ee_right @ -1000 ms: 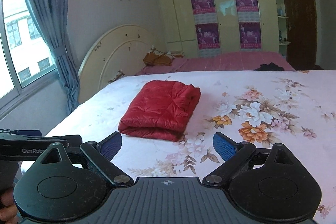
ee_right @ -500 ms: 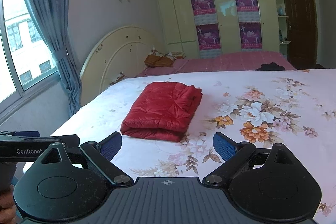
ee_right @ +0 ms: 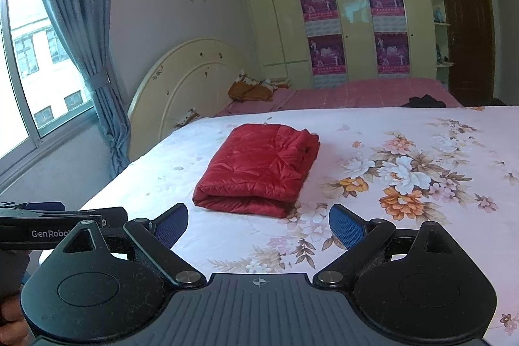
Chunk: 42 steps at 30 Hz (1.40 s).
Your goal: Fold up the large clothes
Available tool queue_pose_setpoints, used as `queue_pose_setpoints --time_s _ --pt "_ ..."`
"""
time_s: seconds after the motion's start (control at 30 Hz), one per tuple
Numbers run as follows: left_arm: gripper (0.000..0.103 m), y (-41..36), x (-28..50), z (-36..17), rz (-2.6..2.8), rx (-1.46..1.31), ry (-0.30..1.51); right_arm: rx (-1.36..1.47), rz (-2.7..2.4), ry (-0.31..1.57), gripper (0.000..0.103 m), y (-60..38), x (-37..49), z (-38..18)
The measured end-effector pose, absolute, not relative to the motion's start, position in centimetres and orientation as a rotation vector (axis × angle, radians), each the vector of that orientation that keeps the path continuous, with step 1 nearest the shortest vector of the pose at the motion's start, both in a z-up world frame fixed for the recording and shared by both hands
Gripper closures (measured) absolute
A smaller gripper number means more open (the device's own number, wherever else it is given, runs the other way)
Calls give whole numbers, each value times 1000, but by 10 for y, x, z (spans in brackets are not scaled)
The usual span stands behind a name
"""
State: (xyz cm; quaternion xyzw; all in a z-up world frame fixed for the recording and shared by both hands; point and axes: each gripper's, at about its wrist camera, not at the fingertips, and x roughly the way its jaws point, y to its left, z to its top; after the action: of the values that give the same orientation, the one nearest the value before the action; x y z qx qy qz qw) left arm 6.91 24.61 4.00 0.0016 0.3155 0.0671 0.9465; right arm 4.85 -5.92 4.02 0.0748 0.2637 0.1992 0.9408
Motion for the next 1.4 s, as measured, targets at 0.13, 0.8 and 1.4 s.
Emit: queue_pose_setpoints --time_s 0.13,0.8,1.4 --pt "0 248 70 39 139 7 643 154 407 542 10 -57 50 39" --pt "0 254 86 30 144 4 672 151 412 564 10 -47 63 32" --pt "0 252 143 5 92 -9 709 190 361 627 10 -60 108 12"
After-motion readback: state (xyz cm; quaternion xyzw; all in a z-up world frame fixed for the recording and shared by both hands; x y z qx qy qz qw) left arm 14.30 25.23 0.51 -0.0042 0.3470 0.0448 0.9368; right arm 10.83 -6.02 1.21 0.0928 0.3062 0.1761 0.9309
